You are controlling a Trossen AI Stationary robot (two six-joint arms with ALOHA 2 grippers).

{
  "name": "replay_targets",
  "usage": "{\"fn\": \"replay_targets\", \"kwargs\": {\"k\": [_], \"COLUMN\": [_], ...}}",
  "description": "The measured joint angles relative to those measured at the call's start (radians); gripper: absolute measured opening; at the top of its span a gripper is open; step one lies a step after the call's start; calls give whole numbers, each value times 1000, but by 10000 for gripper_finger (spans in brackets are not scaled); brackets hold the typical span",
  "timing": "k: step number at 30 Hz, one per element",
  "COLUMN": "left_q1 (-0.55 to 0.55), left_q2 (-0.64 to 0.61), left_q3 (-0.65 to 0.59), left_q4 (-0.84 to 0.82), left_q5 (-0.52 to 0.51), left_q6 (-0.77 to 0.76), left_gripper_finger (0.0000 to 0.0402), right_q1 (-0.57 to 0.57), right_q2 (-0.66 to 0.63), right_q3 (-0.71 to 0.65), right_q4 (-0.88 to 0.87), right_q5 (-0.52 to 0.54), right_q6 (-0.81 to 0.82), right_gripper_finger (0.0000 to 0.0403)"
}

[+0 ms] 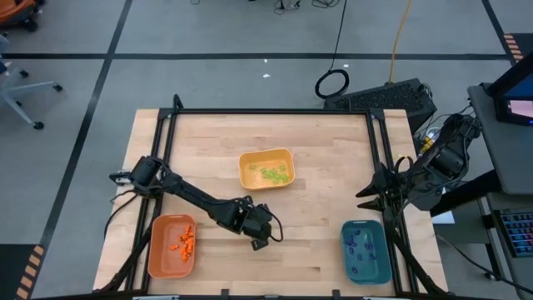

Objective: Sort Halloween decoration
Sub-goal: Put the violet witch hat toy into the blue bin

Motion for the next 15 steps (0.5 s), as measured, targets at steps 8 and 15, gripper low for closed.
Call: {"fn": "replay_targets", "kwargs": {"k": [8, 15], "left_q1": [4, 14], "left_q2": [5, 5], "left_q3": [2, 2], "left_q4": [10, 15], "left_q5": [-12, -19], "left_q6": [2, 59], "left_gripper_finger": [150, 130], "right_q1": [0, 0], "right_q2": [0, 0], "right_q3": [0, 0], "right_q4": [11, 11], "right_q5": [0, 1], "right_q6": [18, 43], "right_gripper_finger": [137, 137]}}
